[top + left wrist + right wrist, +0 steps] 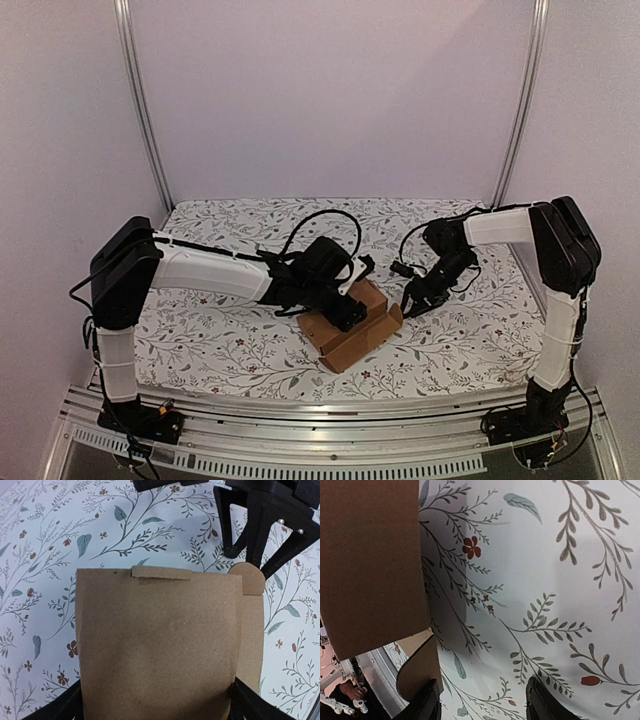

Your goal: Fold the paper box

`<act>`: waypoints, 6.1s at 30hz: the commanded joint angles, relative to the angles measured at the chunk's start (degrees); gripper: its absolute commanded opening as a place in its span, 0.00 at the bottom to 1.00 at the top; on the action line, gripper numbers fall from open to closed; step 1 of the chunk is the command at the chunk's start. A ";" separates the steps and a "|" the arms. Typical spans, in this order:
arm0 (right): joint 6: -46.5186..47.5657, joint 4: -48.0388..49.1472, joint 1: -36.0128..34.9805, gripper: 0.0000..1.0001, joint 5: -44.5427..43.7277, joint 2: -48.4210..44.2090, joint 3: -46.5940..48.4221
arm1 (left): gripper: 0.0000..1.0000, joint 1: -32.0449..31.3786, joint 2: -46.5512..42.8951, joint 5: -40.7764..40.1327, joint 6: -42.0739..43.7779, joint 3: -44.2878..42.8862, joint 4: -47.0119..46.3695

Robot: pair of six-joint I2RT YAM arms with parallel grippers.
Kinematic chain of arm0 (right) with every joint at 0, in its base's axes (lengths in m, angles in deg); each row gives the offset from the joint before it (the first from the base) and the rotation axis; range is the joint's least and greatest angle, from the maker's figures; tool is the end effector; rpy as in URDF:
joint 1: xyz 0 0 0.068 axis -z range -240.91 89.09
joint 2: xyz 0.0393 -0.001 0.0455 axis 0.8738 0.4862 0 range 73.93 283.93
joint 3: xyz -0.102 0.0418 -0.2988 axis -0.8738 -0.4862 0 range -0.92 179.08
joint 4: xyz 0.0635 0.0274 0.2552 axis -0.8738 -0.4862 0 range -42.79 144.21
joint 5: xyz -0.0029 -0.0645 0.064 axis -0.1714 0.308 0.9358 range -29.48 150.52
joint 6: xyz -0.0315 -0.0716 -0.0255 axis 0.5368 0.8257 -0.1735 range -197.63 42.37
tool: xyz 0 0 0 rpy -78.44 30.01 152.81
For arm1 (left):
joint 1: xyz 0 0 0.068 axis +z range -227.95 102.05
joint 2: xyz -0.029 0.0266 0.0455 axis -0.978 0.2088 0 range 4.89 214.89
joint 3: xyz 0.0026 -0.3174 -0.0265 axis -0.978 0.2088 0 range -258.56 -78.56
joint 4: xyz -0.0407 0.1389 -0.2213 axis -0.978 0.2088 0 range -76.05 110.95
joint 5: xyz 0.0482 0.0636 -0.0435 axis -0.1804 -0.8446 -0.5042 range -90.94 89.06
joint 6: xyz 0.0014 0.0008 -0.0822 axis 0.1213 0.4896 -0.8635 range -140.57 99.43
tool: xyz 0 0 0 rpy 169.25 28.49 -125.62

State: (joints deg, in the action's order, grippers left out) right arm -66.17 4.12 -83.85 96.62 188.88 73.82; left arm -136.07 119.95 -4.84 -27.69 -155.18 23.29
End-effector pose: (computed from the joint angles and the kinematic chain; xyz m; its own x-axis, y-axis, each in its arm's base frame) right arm 0.3324 0.1865 0.1492 -0.8405 -0.5301 -0.1120 -0.4889 0.6530 0.5784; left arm 0.2582 -0.4059 0.1802 -0.4900 0.5540 -0.6730 0.7683 0.6392 -0.0332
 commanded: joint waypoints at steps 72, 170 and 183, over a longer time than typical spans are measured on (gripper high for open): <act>9.36 -15.83 4.48 0.44 44.94 5.10 4.05 | 0.85 -3.65 -14.28 -10.95 5.01 15.70 -24.40; 13.75 -9.79 10.44 0.64 2.97 -18.55 -1.50 | 0.89 -2.99 5.82 15.19 29.95 -9.02 6.08; 24.92 -6.03 0.19 0.72 -5.14 -14.79 5.54 | 1.00 -7.85 -15.34 -16.39 8.54 10.34 -3.83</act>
State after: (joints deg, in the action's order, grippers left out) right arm -45.58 -3.77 -80.42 94.01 170.78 74.52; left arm -142.11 111.95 -6.79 -4.63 -153.41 24.15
